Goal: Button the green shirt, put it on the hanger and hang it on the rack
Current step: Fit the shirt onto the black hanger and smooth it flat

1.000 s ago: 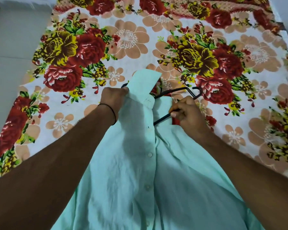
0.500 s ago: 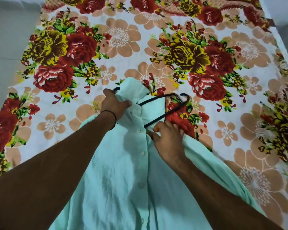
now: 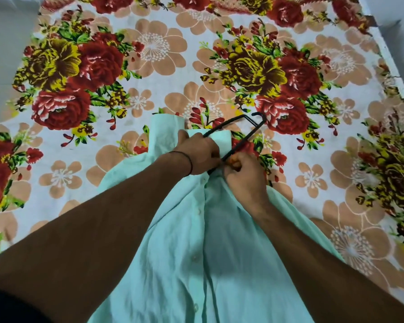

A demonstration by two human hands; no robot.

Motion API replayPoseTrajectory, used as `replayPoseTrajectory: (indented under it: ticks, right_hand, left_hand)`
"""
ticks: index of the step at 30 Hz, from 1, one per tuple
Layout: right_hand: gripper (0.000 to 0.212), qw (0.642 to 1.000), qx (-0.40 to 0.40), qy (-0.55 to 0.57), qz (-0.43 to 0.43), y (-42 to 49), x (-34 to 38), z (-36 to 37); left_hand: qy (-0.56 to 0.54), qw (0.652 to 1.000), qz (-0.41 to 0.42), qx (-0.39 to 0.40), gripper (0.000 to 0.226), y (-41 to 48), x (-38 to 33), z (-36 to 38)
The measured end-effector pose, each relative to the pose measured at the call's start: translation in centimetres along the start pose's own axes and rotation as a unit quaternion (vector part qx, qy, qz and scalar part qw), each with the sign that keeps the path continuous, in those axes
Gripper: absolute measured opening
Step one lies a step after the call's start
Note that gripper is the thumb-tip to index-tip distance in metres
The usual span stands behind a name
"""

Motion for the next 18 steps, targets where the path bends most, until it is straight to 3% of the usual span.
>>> replayPoseTrajectory:
  ticks: [4,7,9,12,18]
  right_hand:
    - [0.021,0.992,0.046,-0.097,-0.064,0.0,0.3,1.6]
    - [0.013,0.985,0.037,-0.148,-0.084,0.3,0.3,1.5]
    - [0.004,0.992,0.023,-0.11,-0.061,0.7,0.3,0.7]
    - [0.005,0.998,0.036,0.019,0.057,1.7,-0.3,-1.1]
    - [0.005,0.992,0.051,0.064,0.101,2.1,0.2,-2.2]
  left_hand:
    - [-0.008,1.0,0.004,0.013,0.011,-0.7,0.7,0.8]
    - [0.003,1.0,0.015,-0.018,0.018,-2.1,1.4,0.7]
    - [0.017,0.997,0.019,-0.078,0.022,-3.6,1.9,0.3]
    - [0.064,0.991,0.035,-0.115,0.029,-6.1,2.3,0.2]
    - [0.128,0.991,0.039,-0.013,0.029,-6.8,0.7,0.4]
Point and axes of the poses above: each hand's wrist, its own y-axis towards the middle knuckle, its own z-axis out of the palm, x = y × z, the point moved 6 cm from there along y, towards the middle knuckle, and after that the axes turned 13 degrees about z, right-handed, at the moved point
